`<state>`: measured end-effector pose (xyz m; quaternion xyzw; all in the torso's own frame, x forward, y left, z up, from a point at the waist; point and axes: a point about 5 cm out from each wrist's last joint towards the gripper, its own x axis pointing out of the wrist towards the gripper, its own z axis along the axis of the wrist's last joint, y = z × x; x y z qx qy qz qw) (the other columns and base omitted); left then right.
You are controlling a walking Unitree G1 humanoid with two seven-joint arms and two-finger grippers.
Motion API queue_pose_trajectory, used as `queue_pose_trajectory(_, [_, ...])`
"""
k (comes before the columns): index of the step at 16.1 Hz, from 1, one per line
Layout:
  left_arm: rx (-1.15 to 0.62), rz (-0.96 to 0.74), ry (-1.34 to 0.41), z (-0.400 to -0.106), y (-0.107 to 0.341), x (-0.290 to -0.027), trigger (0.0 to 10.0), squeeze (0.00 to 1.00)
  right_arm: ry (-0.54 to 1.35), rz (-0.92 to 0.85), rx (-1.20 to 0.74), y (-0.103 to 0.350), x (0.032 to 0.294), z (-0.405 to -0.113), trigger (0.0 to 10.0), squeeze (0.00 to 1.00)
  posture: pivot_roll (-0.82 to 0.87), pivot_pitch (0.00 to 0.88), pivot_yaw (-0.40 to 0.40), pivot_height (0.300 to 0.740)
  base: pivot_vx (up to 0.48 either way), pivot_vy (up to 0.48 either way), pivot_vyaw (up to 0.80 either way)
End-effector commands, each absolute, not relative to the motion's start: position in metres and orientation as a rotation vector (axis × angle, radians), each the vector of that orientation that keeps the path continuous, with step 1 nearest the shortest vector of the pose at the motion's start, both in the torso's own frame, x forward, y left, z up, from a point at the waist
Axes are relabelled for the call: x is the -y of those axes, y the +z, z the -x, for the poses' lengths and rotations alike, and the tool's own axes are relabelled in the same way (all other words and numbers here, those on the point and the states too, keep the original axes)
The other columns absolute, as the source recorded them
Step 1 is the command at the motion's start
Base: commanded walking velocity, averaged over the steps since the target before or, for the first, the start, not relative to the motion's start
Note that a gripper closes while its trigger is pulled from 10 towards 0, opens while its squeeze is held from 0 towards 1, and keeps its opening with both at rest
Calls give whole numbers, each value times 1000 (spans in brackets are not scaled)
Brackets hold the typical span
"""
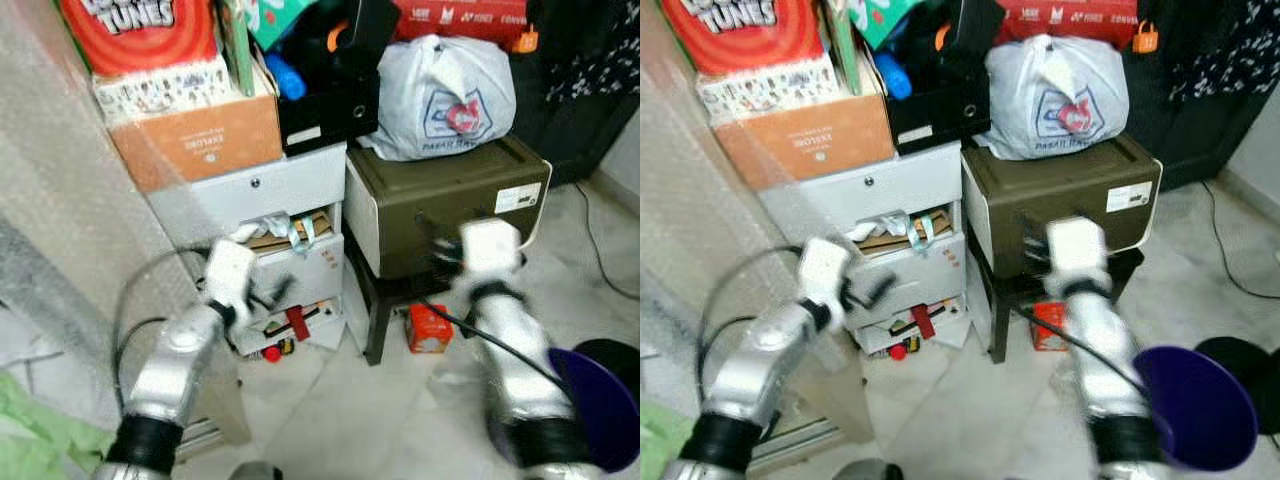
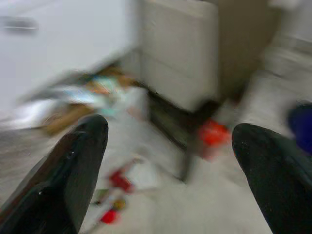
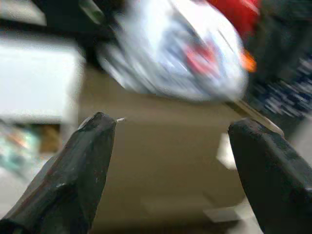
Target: Clean up the room
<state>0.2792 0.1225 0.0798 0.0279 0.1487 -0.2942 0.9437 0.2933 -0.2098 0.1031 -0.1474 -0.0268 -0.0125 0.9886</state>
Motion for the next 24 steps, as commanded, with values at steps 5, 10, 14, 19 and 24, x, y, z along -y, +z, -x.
queue_pose_trajectory(5, [-472,-101,-863,-245,70,-135,10000,0,-129,352,-94,66,243,-277,10000,0,-60,23,35,740,0,0,0])
queue_pose_trajectory(10, [-625,-41,-873,-226,52,-178,10000,0,-155,407,-193,40,259,-267,10000,0,-40,37,32,740,0,0,0])
queue_pose_trajectory(14, [-808,-31,-771,-209,23,-224,10000,0,-148,416,-229,27,258,-261,10000,0,-37,50,36,740,0,0,0])
queue_pose_trajectory(19, [-1060,-137,-677,-182,-24,-262,10000,0,-159,421,-253,17,262,-252,10000,0,-50,60,47,740,0,0,0])
queue_pose_trajectory(24, [-1098,-323,-305,-180,-40,-300,10000,0,-157,422,-309,7,262,-247,10000,0,-60,57,47,740,0,0,0])
